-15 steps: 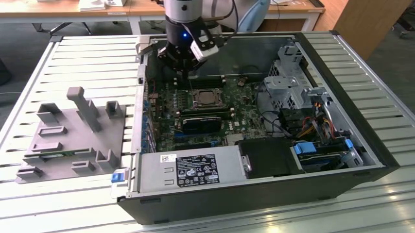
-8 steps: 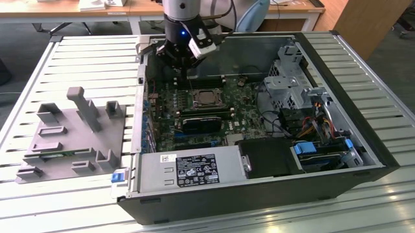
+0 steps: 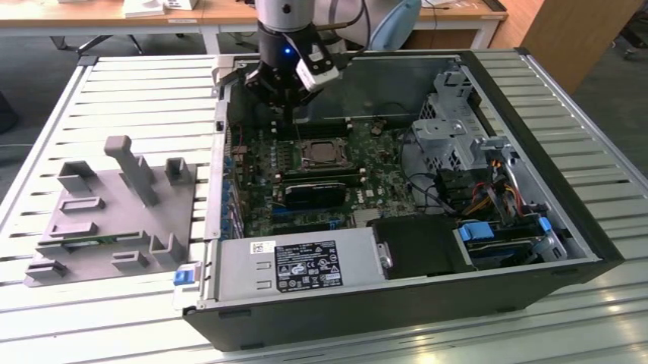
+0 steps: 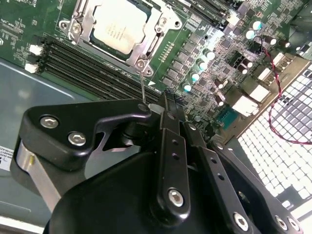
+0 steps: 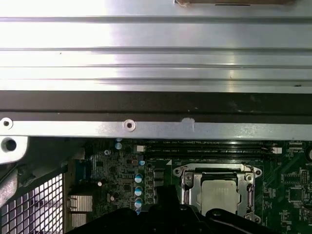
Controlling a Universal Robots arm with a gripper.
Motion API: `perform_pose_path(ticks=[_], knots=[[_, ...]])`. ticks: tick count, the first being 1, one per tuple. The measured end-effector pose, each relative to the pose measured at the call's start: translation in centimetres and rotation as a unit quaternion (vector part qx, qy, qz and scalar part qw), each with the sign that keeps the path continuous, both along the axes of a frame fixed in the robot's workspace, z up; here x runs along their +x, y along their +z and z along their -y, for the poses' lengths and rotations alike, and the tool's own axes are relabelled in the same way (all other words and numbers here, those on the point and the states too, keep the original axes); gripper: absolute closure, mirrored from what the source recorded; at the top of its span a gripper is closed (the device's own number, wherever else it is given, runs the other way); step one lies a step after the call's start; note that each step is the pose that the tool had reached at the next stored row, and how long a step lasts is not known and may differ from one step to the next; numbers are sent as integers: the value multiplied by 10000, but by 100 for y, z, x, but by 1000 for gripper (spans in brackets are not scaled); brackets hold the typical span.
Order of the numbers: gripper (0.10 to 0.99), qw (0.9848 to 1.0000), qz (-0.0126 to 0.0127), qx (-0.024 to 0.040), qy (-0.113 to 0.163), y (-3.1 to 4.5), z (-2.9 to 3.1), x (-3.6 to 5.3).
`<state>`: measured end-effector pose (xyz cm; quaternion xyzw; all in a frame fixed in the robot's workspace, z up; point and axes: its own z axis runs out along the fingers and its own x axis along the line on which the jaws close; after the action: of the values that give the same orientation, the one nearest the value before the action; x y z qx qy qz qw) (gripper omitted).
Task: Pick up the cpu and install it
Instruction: 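Install the first cpu locking lever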
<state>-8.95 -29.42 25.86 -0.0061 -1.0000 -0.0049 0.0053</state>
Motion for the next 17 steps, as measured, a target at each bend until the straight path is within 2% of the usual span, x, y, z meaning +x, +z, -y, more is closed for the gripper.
perform_pose_path(ticks=[13,17], knots=[[980,10000,0,0,0,-1,-19,48],[980,10000,-5,0,1,-2,-20,98]])
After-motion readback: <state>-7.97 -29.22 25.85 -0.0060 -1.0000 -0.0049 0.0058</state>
